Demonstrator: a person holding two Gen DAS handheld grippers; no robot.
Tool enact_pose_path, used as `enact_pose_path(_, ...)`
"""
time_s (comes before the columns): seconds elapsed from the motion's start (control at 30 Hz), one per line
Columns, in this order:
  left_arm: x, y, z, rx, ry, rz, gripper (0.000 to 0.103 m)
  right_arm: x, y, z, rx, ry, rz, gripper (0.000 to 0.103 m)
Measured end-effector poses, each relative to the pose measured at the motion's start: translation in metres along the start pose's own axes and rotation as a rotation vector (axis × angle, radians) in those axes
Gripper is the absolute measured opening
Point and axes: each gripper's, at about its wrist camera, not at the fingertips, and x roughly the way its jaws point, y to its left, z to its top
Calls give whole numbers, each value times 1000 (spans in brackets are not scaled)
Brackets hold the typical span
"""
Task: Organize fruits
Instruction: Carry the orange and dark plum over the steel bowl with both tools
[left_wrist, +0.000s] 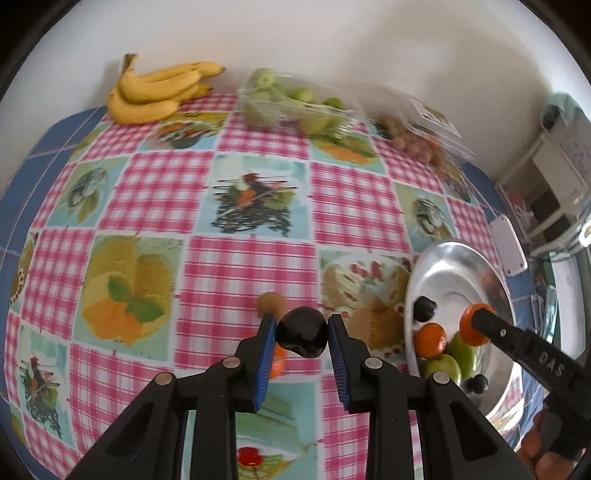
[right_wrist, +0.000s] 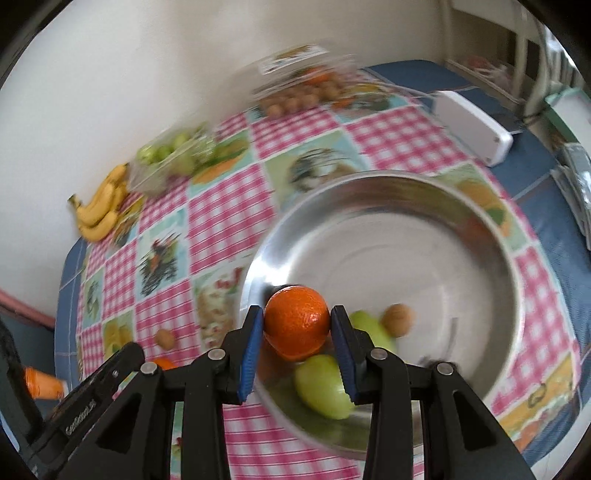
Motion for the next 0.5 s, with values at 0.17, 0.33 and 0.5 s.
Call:
enact_pose_path(0.17,7,-31,-2,68,20,-10,30,-2,-25,7,52,-8,-34,39)
enact_pose_path(0.33,17,-71,-2,140,36,-40,30,-3,-54,11,119,-8,-62,39)
enact_pose_path(0.5,32,-111,2,204,61,-66,30,-4,-77,13,169,-10,-66,39)
